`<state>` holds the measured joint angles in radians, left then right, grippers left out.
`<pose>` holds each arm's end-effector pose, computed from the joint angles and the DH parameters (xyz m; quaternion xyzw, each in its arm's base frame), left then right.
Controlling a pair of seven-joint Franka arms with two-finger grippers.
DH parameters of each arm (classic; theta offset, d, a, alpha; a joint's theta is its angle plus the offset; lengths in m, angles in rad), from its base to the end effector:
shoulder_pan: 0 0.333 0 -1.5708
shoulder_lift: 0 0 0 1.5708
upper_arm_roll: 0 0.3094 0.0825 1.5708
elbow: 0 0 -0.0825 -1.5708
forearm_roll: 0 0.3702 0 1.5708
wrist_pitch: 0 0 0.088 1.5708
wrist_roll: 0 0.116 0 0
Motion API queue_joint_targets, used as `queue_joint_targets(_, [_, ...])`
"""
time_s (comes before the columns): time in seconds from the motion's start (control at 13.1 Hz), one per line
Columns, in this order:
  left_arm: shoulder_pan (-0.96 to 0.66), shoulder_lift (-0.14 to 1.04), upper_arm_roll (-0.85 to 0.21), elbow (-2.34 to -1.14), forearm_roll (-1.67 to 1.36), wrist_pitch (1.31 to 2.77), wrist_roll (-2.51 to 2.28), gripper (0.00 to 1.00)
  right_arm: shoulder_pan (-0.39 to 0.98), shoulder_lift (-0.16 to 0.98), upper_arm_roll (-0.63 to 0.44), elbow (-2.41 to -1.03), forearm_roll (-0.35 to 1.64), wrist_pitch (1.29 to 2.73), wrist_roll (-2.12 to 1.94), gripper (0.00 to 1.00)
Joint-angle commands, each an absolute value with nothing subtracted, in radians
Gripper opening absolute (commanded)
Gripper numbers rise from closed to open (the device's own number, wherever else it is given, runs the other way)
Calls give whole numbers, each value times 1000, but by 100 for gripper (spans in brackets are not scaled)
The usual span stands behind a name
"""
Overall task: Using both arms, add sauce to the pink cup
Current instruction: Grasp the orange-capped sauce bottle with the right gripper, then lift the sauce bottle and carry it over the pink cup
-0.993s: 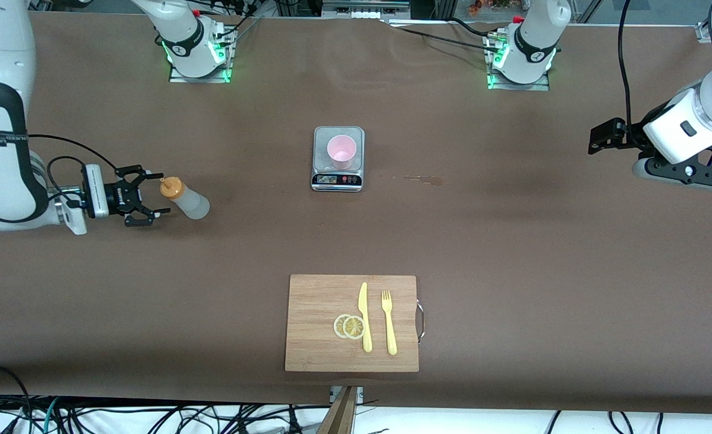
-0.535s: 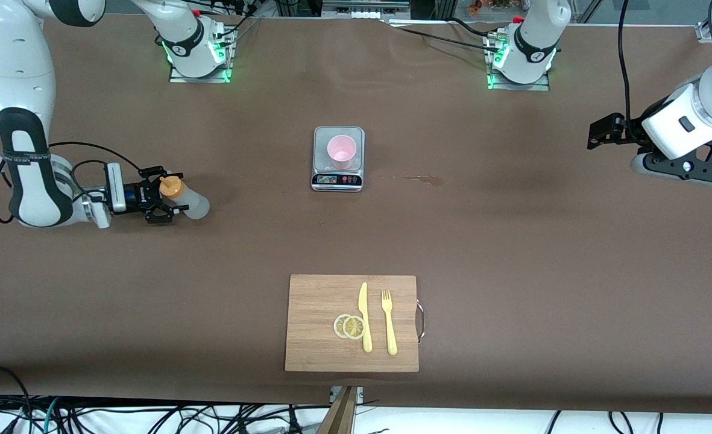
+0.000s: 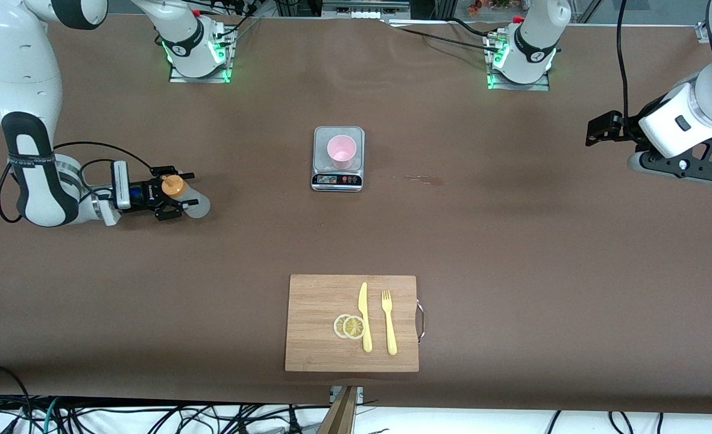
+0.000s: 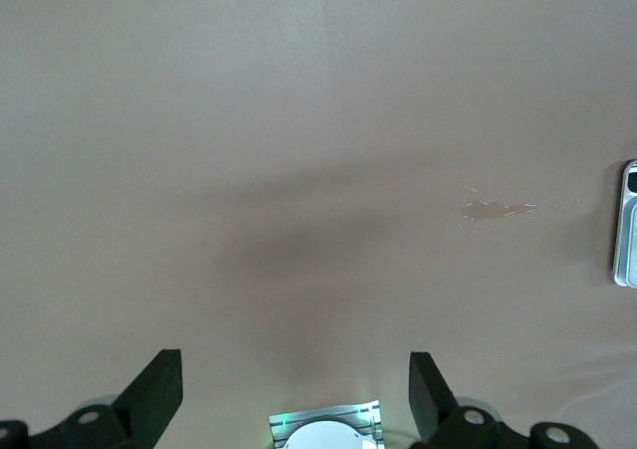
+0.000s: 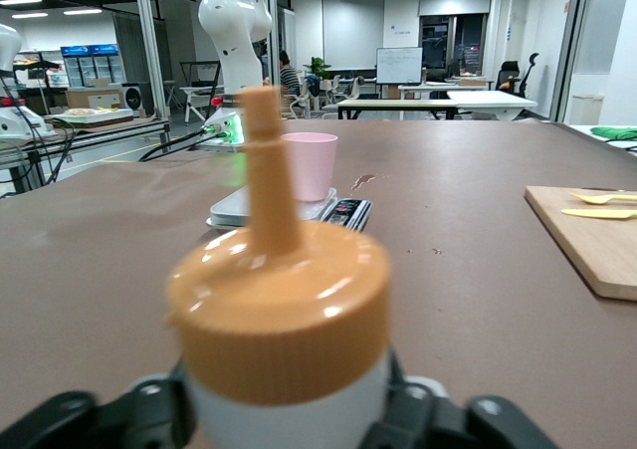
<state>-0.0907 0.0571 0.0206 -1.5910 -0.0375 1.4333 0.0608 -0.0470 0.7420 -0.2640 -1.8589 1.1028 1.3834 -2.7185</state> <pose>0.5351 -0.0426 0.5588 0.9919 -0.0655 -0.1073 0.0177 0.5221 -0.0444 0.1359 -0.4810 -0.6194 -0.3729 0.4959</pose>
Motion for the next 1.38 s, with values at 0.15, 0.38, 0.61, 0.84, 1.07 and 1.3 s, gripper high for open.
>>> queue_joint_targets(0.15, [-86, 12, 0, -1632, -29, 1440, 17, 100, 41, 668, -293, -1876, 1140, 1425, -2677, 5])
queue_joint_targets(0.38, [-94, 32, 2, -1622, -28, 1434, 18, 100, 174, 534, -363, -1908, 1083, 1535, -2489, 5])
queue_joint_targets(0.61, [-89, 71, 0, -1579, -28, 1434, 17, 100, 271, 392, -365, -1937, 973, 1681, -2244, 5])
queue_joint_targets(0.84, [-86, 83, 2, -1559, -28, 1433, 17, 100, 386, 292, -364, -1951, 820, 1779, -1963, 5])
queue_joint_targets(1.07, [-86, 84, 0, -1559, -28, 1433, 18, 100, 527, 226, -370, -2012, 723, 1905, -1749, 5])
queue_joint_targets(1.3, [-86, 89, 2, -1554, -28, 1433, 17, 100, 647, 198, -370, -2063, 623, 2005, -1545, 5])
